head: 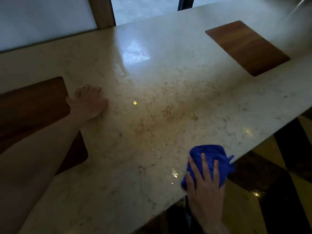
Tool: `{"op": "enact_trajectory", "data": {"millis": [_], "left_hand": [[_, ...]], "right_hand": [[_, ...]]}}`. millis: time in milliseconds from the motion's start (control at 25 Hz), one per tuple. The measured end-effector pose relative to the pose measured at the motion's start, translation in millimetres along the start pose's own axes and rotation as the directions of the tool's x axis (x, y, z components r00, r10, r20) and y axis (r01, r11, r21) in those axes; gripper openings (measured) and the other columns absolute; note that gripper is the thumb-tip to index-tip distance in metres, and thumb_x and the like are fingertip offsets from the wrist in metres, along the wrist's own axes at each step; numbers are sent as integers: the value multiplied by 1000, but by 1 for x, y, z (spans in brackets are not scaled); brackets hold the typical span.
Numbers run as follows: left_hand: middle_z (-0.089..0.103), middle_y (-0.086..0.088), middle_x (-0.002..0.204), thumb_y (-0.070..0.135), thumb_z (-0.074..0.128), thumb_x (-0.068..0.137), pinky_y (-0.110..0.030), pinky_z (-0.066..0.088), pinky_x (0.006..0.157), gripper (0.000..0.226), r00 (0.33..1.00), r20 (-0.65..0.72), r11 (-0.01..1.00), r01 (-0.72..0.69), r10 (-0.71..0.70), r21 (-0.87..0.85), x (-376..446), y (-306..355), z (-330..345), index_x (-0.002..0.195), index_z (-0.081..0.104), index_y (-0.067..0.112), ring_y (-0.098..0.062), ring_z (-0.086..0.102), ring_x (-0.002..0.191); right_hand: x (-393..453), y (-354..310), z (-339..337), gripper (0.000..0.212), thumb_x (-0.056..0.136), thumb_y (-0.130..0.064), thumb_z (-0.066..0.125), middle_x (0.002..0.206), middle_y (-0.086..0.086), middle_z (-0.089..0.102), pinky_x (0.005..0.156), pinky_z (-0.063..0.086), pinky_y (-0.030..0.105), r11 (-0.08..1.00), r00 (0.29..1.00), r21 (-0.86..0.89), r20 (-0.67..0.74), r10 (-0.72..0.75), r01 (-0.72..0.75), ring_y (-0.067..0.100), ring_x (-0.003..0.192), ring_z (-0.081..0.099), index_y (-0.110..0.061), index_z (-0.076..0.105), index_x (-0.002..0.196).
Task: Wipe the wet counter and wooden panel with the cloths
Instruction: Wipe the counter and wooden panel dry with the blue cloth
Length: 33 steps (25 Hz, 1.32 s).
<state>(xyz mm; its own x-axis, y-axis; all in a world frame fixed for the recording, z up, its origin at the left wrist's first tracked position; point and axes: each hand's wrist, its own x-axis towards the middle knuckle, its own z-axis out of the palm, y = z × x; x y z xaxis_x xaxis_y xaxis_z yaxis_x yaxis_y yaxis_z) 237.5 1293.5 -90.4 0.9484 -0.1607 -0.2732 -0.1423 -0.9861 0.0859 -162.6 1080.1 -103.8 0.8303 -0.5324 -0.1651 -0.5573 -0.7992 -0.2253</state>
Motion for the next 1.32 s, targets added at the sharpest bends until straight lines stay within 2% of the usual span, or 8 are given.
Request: {"op": "enact_trajectory", "data": {"millis": [80,240,480,640,920,1160,1240,1320], "left_hand": [[7,2,166,64,37,92,-75,5,113,65,999,11,997,37,-36,-61,-1,-20,-9,151,23,42,-37,4,152],[-15,10,166,89,21,81,-75,-10,111,76,997,64,998,43,-41,-39,1,-65,-2,148,0,60,-37,-17,151],[-13,9,167,90,7,78,-75,-7,112,78,999,-33,1000,17,-18,-7,3,-70,12,147,-12,59,-39,-15,151],[-8,3,168,87,2,80,-71,-2,116,80,992,-120,998,36,-41,-48,0,-70,14,146,-27,52,-34,-8,154],[3,-3,169,79,17,91,-75,7,113,80,981,-194,999,-18,8,-50,0,-73,23,157,-2,40,-38,6,153],[-4,-1,169,78,15,92,-75,2,113,77,986,-169,999,-17,12,-29,2,-74,22,158,0,41,-38,-2,153],[-9,1,168,79,12,90,-73,-2,114,77,988,-154,1000,-11,7,-27,2,-74,22,157,-3,42,-36,-8,153],[-13,3,167,77,13,90,-72,-5,115,76,990,-141,999,6,-11,-32,1,-77,21,156,-6,44,-34,-12,153]], "right_hand": [[-7,-34,12,56,101,-56,9,160,-2,31,104,26,71,999,1000,-44,28,7,-6,36,148,22,-42,32,150],[21,-72,24,52,101,-56,17,157,-2,37,102,22,69,972,981,-131,29,-194,196,35,145,27,-43,35,148],[173,-157,27,52,101,-57,17,165,-8,15,112,6,70,894,902,-123,24,-432,432,31,153,4,-47,23,152],[300,-228,13,50,102,-55,15,166,-9,8,113,-3,71,871,879,-132,4,-477,473,31,153,-3,-49,20,151],[521,-380,0,51,102,-49,18,167,-6,4,112,-11,70,915,917,-59,37,-396,398,32,152,-9,-44,23,152],[562,-438,8,53,101,-42,18,167,0,7,113,-6,70,930,929,5,29,-368,368,36,151,-8,-38,23,154],[562,-431,13,53,99,-46,17,166,-4,11,114,-2,69,876,876,-30,58,-480,482,32,152,-3,-41,28,151],[548,-423,20,58,94,-54,11,165,-10,15,115,5,66,739,746,-100,102,-658,666,27,152,3,-46,29,148]]}}
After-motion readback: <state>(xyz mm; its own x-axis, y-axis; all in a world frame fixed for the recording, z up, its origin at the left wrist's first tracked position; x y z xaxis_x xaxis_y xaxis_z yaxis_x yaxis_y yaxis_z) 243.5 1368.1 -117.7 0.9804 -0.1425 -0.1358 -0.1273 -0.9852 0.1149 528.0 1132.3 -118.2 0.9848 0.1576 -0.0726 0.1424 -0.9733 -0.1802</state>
